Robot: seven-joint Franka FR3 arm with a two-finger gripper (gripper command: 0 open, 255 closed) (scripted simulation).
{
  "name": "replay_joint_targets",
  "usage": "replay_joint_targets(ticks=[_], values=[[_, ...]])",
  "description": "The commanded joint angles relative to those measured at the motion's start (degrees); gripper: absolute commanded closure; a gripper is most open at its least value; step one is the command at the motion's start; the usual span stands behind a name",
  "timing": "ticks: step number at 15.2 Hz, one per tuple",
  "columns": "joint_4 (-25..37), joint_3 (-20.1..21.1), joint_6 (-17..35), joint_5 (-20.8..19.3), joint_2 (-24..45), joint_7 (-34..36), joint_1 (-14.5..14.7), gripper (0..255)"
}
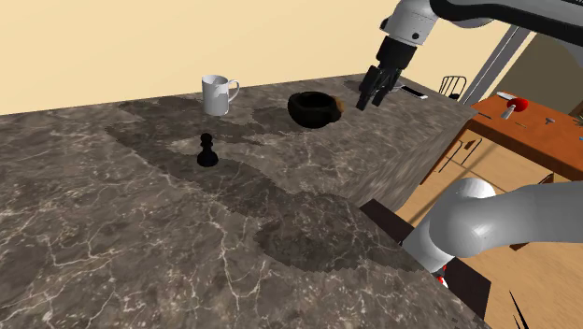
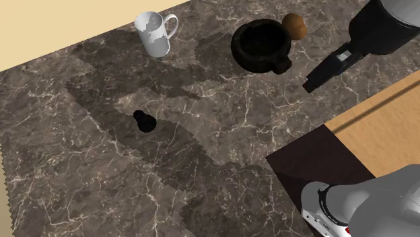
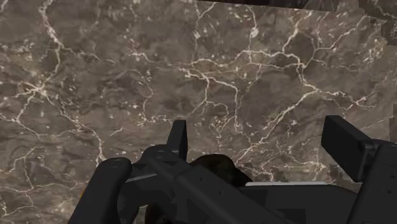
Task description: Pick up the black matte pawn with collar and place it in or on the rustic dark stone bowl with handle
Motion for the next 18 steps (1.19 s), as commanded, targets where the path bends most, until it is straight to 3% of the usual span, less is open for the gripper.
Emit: replay_joint_targets(ticks=[1, 10, 18], values=[[0.0, 0.0, 0.0, 0.0, 0.0, 0.0, 0.0, 0], [2.8, 12.8, 8.0, 3.3, 7.6, 14.5, 1.9, 0], [10.7, 24.1, 13.7, 1.2, 19.7, 28.2, 1.7, 0]])
